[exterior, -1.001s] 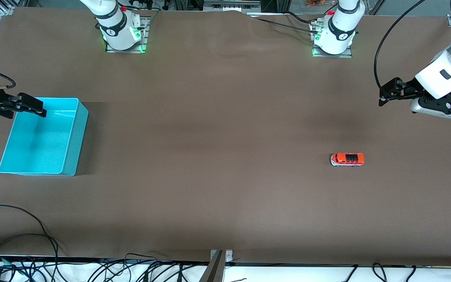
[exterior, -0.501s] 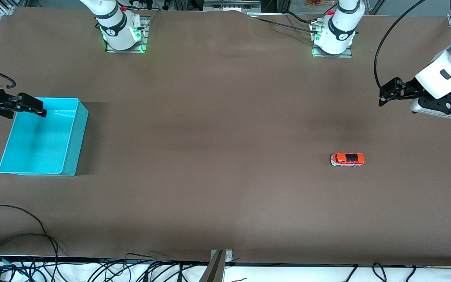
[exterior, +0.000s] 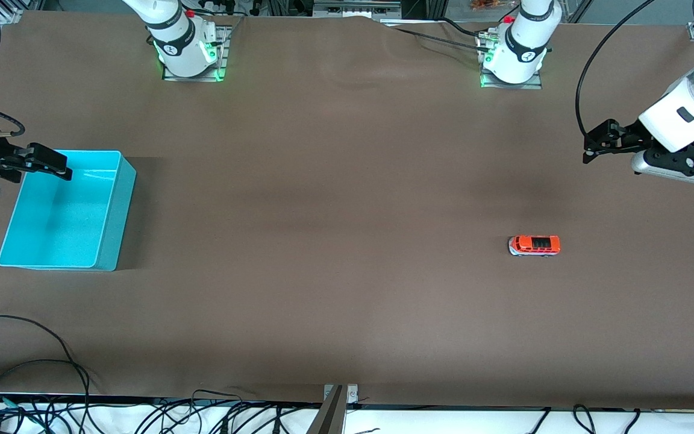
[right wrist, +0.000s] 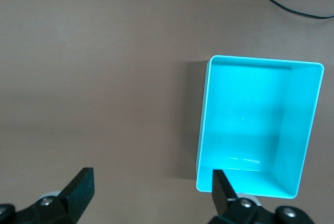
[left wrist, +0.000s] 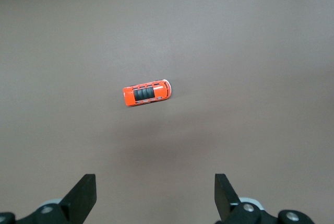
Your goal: Wind up bus and store in blue box
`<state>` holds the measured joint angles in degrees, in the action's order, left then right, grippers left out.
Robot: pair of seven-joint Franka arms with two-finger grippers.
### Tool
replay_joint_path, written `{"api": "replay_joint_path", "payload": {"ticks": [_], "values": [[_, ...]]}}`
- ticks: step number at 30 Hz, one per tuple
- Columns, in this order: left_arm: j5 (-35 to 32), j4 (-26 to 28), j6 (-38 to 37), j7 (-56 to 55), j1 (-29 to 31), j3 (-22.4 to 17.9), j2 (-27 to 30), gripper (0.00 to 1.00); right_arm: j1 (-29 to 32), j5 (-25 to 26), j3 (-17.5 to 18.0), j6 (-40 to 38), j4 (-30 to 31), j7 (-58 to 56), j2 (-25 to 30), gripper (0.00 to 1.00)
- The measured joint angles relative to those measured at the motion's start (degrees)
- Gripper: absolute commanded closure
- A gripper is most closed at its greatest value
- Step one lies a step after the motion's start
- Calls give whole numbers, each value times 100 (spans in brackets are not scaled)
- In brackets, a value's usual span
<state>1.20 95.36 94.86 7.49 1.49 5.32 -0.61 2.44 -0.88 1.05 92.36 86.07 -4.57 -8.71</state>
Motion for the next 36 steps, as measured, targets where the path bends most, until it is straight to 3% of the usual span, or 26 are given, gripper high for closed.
{"api": "replay_joint_path", "payload": {"ticks": [28,36], "values": [[0,0,0,29,0,1,0,0,-1,0,0,0,0,0,-5,0],[0,0,0,1014,0,1,-27,0,-1,0,0,0,0,0,-6,0]]}}
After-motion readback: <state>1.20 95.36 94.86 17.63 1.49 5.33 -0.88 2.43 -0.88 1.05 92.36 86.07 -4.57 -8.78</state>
